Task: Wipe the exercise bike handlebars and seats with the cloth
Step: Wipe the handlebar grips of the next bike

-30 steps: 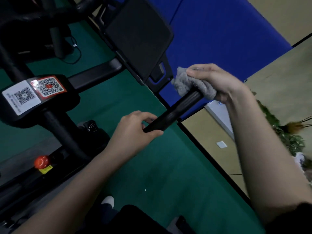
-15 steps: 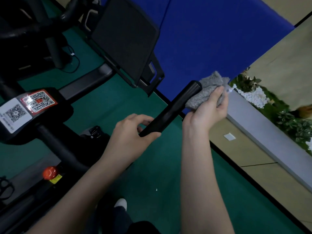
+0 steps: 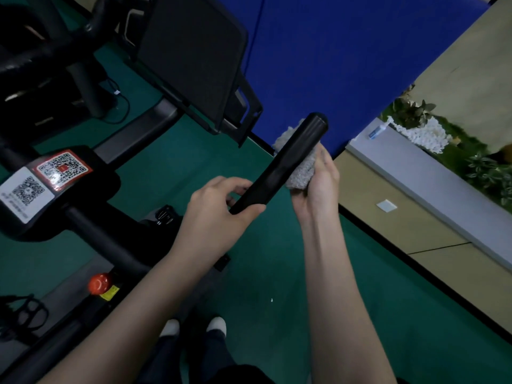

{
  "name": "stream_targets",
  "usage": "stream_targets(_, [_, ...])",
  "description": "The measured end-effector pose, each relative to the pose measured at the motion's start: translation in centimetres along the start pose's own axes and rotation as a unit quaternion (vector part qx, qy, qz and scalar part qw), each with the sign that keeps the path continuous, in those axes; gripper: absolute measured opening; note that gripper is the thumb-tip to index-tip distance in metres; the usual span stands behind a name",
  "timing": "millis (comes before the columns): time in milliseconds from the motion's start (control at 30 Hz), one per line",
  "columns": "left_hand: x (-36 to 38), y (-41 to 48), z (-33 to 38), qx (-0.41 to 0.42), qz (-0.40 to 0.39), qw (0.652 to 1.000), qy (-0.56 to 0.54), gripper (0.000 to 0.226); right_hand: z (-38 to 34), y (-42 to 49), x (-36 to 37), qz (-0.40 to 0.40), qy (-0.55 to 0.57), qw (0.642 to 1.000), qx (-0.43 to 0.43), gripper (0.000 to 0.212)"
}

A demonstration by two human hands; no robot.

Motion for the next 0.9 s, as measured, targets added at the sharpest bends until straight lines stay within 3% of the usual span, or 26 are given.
stream_targets(300, [-0.1, -0.4, 0.2, 0.031, 0.012, 0.999, 0.041, 0.033, 1.9, -2.9, -0.9, -0.032, -0.056, 0.998, 0.019, 0.028])
stream_targets(633, [0.1, -0.1, 0.0, 0.069, 0.023, 0.995, 0.074, 0.033, 3.4, -6.7, -1.3, 0.0, -0.174, 0.985, -0.024, 0.02])
stream_targets(767, [0.0, -0.2, 0.0, 0.076, 0.012, 0.994, 0.073, 0.035, 2.4, -7.8, -1.9, -0.011, -0.262, 0.963, -0.057, 0.018])
stream_targets(900, [0.0, -0.5, 0.3, 0.102, 0.011, 0.991, 0.086, 0.046, 0.4, -9.1, -2.8, 0.006, -0.379, 0.913, -0.149, 0.018])
Point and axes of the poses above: each hand's wrist, its own y-axis towards the middle knuckle, its own x-axis out of the palm, z = x × y, the point moved 2 cm from there along y, towards the middle knuckle, and after that the axes turned 9 degrees about -x, right-handed, at the moved point
